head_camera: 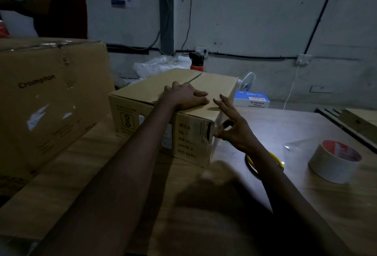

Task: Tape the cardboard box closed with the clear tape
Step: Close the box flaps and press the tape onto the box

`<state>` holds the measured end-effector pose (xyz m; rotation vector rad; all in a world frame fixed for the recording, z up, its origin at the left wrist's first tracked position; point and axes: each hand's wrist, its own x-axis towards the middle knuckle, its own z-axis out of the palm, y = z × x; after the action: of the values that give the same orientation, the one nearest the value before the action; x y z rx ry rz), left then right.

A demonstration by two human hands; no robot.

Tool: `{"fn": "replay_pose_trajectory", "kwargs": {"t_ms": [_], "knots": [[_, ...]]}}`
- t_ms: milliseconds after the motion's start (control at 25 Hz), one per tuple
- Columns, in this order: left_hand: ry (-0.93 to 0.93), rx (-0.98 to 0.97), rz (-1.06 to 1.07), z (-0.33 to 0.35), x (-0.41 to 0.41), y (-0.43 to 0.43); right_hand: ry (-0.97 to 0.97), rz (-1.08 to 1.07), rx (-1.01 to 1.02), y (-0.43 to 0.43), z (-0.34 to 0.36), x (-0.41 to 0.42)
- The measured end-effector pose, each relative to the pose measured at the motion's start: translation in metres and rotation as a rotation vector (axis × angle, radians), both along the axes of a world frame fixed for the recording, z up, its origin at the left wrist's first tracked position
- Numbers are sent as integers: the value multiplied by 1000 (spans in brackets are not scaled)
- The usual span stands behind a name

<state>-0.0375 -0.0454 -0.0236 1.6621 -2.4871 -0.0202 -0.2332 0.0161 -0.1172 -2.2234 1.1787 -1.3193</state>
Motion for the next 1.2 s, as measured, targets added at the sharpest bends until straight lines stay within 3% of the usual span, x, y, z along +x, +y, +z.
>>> {"fn": "replay_pose_trajectory", "kwargs": {"t_ms": [320, 680, 1200], "knots": [[-9, 2, 5, -1, 0, -2, 148, -66, -56, -7, -12, -5], [12, 0, 2, -1, 1, -4, 142, -77, -33, 0, -11, 4], [21, 0, -4, -2, 1, -4, 126, -430, -177, 24, -4, 63]]}}
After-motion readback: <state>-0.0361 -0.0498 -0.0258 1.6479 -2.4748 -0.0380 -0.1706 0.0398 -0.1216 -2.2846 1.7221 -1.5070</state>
